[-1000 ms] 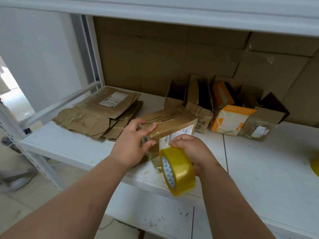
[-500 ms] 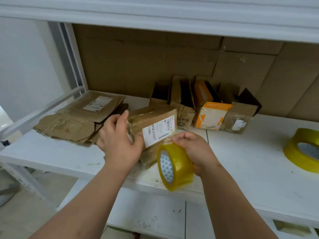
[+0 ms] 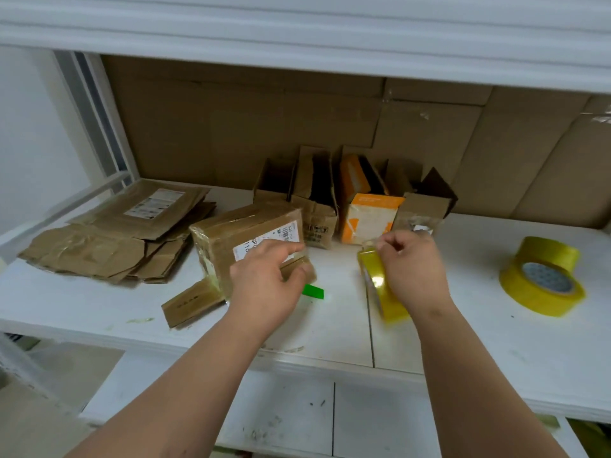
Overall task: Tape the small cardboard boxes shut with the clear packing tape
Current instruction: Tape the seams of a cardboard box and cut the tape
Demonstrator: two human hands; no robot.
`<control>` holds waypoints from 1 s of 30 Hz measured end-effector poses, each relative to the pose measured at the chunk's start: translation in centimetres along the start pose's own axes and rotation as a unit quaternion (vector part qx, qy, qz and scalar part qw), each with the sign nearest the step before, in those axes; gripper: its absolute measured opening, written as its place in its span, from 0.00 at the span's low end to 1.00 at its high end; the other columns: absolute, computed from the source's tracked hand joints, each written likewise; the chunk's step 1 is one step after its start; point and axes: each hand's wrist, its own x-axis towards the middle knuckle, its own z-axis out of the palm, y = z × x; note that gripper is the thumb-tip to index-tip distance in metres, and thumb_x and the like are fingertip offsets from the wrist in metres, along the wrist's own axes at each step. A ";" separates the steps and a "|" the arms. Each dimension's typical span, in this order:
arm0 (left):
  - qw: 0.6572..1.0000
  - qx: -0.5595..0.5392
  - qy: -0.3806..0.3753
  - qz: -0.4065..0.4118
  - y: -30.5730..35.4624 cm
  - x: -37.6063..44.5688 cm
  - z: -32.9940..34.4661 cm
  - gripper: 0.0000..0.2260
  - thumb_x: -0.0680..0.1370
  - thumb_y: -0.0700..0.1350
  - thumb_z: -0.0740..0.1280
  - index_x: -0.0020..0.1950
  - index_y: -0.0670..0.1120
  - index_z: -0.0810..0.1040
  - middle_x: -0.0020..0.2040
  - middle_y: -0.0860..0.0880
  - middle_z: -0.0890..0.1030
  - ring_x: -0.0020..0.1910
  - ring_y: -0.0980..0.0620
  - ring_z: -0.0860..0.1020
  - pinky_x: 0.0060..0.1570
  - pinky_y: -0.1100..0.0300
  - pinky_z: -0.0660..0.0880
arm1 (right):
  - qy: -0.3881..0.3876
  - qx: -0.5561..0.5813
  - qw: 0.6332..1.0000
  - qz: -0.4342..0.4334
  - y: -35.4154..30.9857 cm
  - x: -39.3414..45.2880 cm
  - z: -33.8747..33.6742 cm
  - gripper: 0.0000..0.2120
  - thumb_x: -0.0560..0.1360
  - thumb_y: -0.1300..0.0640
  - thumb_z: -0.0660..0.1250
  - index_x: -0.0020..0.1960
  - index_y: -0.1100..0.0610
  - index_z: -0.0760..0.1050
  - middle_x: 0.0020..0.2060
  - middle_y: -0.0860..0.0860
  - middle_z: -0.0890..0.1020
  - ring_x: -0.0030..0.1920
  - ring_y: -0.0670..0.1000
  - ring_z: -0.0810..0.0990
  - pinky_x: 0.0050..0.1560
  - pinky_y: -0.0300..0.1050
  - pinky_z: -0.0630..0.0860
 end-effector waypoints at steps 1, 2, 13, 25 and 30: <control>1.000 0.010 0.007 -0.010 -0.1 0.1 0.3 0.12 0.78 0.50 0.69 0.61 0.55 0.81 0.56 0.59 0.75 0.62 0.53 0.74 0.67 0.46 0.66 | 0.015 -0.045 0.999 -0.006 1.1 0.1 -0.2 0.06 0.80 0.55 0.64 0.47 0.50 0.80 0.54 0.51 0.74 0.45 0.53 0.77 0.49 0.45 0.73; 1.000 0.017 0.010 -0.020 -0.2 0.1 0.7 0.12 0.78 0.49 0.69 0.62 0.55 0.80 0.57 0.58 0.76 0.61 0.53 0.74 0.66 0.48 0.66 | 0.019 -0.100 0.995 -0.012 2.3 0.2 -0.2 0.08 0.80 0.55 0.63 0.49 0.51 0.81 0.55 0.52 0.74 0.47 0.55 0.78 0.54 0.48 0.73; 0.996 0.053 -0.003 -0.074 0.1 -0.9 3.6 0.13 0.78 0.48 0.69 0.61 0.57 0.81 0.56 0.55 0.79 0.56 0.53 0.78 0.61 0.50 0.71 | -0.155 -0.293 0.939 -0.091 7.1 -1.2 2.4 0.12 0.76 0.59 0.61 0.48 0.48 0.82 0.49 0.46 0.70 0.51 0.53 0.76 0.61 0.51 0.67; 0.992 -0.008 0.091 -0.085 -1.4 -1.0 1.3 0.14 0.78 0.43 0.68 0.63 0.50 0.80 0.51 0.55 0.78 0.51 0.52 0.77 0.60 0.50 0.73 | -0.182 -0.287 0.939 -0.045 4.6 -0.7 2.0 0.34 0.73 0.52 0.64 0.77 0.45 0.58 0.66 0.50 0.71 0.68 0.55 0.65 0.68 0.55 0.55; 0.958 -0.017 0.270 -0.100 -3.4 -0.5 -1.2 0.22 0.73 0.43 0.73 0.65 0.45 0.73 0.57 0.50 0.71 0.59 0.48 0.71 0.62 0.50 0.71 | -0.168 -0.151 0.973 -0.036 1.3 -0.9 5.7 0.25 0.76 0.50 0.63 0.73 0.45 0.67 0.65 0.48 0.73 0.67 0.52 0.66 0.67 0.53 0.61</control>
